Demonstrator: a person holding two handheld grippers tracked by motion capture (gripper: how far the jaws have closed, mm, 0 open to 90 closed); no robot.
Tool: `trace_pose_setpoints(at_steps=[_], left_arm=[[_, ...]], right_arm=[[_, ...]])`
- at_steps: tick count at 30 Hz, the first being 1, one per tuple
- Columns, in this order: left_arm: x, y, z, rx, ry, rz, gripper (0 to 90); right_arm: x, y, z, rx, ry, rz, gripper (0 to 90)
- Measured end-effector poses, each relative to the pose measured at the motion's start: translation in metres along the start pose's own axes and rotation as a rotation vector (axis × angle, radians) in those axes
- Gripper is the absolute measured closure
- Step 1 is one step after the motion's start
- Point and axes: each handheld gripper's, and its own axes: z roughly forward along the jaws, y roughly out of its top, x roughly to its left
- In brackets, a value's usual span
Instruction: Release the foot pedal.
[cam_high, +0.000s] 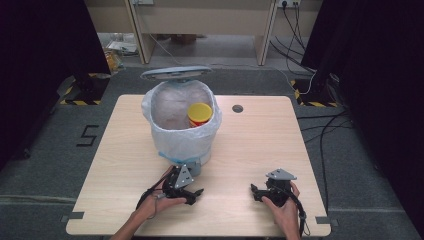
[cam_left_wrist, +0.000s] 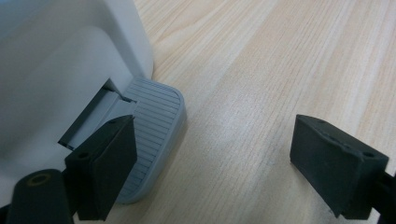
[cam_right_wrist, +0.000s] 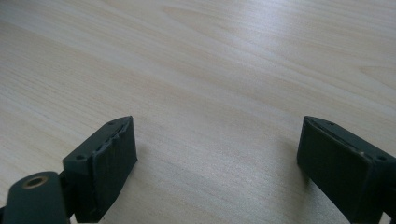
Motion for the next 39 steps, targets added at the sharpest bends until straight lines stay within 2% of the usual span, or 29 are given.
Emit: trace_pose_setpoints(at_steps=[11,15,25,35,39], left_arm=[[-0.0010,0.0003,-0.0012,-0.002,0.011,0.009,14.1],[-0.0013,0.0005,-0.0012,-0.009,0.013,-0.007,14.1],[0.0017,0.0007,-0.0035,-0.040,-0.013,-0.083,14.2],[0.0036,0.0014,-0.0057,-0.051,-0.026,-0.102,14.3],[0.0053,0.0026,-0.0094,-0.083,-0.030,-0.110,14.3]], right_arm=[[0.0000,0.0000,0.0000,0.000,0.000,0.000,12.3],[0.0000,0.0000,0.0000,0.000,0.000,0.000,12.3],[-0.0001,0.0000,0.0001,0.000,0.000,0.000,12.2],[-0.0001,0.0000,0.0001,0.000,0.001,0.000,12.1],[-0.0001,0.0001,0.0001,0.000,0.001,0.000,12.1]])
